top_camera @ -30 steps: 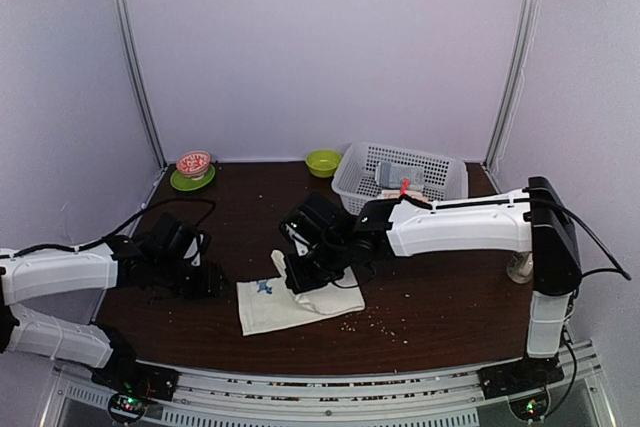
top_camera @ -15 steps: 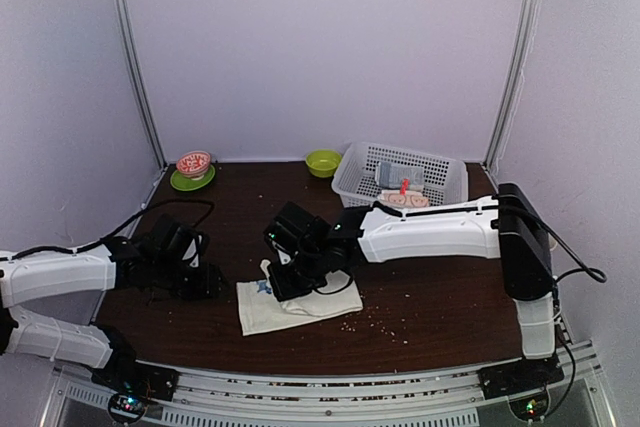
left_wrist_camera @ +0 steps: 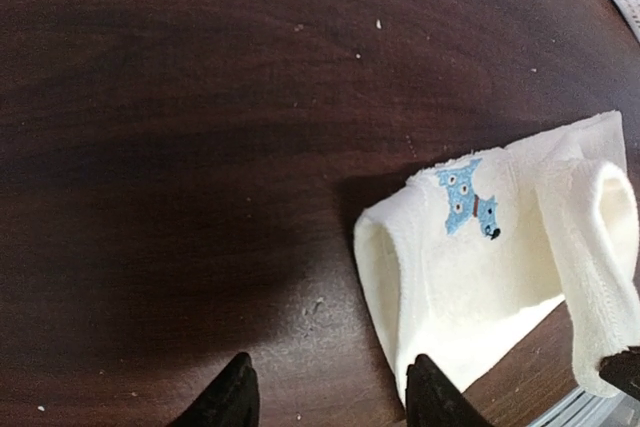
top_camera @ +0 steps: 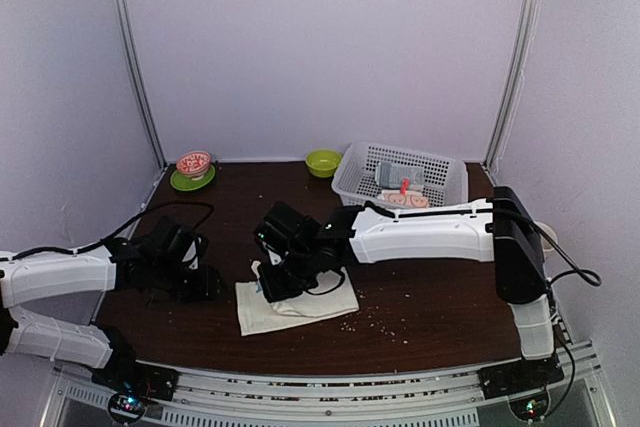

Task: Roll the towels
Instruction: Fold the towel at the center of the board.

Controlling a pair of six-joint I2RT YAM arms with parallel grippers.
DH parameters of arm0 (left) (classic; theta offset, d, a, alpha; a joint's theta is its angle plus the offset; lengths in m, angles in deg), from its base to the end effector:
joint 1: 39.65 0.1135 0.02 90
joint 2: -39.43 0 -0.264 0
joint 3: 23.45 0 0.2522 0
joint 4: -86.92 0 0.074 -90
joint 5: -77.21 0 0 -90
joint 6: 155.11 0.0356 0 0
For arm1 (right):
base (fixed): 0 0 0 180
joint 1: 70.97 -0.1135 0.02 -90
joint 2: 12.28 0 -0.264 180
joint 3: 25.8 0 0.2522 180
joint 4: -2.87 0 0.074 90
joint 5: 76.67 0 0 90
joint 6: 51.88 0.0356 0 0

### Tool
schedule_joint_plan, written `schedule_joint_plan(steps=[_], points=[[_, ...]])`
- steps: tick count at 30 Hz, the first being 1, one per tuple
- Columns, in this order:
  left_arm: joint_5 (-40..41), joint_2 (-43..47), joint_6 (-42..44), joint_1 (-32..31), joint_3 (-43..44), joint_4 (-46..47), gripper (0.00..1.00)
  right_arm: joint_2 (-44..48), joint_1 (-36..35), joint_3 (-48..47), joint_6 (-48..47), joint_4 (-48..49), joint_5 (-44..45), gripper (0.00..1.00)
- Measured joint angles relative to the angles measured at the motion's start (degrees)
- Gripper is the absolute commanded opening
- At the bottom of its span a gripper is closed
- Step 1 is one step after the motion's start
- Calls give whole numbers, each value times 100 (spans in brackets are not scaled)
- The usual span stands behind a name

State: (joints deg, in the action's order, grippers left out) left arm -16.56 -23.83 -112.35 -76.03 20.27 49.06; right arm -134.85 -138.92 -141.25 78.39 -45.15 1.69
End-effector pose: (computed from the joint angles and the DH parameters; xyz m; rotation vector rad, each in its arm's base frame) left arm 0.1579 -0.1193 0.1726 -0.2295 2.6893 -0.5923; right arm 0.1715 0.4426 0.2154 -0.7600 2.7087 0.8832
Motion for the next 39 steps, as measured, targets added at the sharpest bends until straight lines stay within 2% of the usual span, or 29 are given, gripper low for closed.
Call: schedule_joint_plan(steps=[16,22,33,39], points=[[-11,0,-2,0,-173,7,46,-566,-44,-297,254,-11,-153,0],[-98,-20,-4,0,-229,76,40,-586,-44,-319,321,24,-164,0],[-595,-74,-61,0,-369,850,40,-586,-44,-319,365,94,-162,0],[-758,-726,-63,0,-361,1281,31,-586,-44,-319,367,109,-162,0]])
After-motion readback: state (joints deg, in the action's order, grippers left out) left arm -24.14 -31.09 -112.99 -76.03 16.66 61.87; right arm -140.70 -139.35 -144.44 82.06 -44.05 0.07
